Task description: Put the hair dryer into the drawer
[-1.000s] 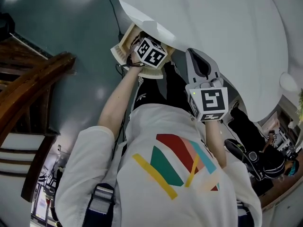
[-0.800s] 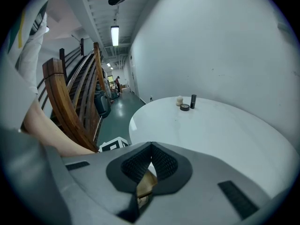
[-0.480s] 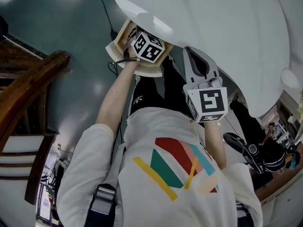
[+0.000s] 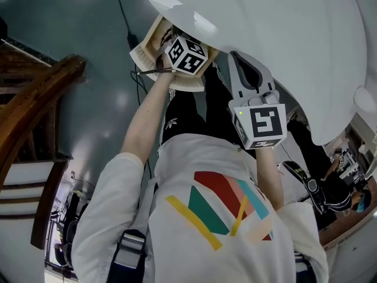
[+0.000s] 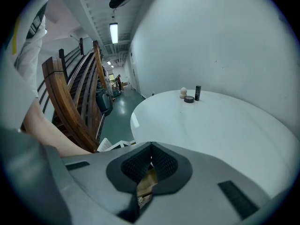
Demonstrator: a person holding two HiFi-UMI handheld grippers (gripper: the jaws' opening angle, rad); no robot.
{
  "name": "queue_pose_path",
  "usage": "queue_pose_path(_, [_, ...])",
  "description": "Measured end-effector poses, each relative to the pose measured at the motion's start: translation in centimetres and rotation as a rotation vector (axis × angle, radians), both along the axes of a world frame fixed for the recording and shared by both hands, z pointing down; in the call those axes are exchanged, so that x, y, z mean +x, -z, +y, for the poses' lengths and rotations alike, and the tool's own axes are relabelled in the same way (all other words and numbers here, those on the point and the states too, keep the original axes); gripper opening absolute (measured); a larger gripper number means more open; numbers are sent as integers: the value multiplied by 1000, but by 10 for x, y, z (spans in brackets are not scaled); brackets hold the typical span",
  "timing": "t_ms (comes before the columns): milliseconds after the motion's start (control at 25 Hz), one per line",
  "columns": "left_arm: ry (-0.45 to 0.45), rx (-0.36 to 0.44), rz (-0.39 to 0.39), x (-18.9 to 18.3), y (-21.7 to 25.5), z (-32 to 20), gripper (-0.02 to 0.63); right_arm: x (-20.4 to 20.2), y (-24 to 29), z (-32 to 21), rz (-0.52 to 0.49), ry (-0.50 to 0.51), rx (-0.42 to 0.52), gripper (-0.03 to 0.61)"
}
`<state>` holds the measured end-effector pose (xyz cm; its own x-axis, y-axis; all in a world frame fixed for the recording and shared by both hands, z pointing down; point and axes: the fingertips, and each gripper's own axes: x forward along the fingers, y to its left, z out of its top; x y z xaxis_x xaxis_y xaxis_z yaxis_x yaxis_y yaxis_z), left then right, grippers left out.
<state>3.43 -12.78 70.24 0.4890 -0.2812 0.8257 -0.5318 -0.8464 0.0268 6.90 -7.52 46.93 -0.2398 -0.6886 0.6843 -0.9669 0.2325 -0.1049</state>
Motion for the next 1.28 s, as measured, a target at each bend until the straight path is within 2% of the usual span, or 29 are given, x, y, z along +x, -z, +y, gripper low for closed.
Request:
queue_pose_path(280, [0, -13, -3, 0, -11, 2, 181, -6, -6, 2, -7, 11, -7, 12])
queue_pose_path(640, [26, -106, 15, 1, -22, -1, 181, -6, -7, 2, -10, 17, -14, 12])
queue_pose_path(840, [31, -155, 55, 2, -27, 2, 181, -7, -12, 2, -14, 16, -21, 12])
queue_pose_path(1280, [25, -205, 56, 3, -35, 1, 181, -12, -13, -2, -24, 29, -12, 12])
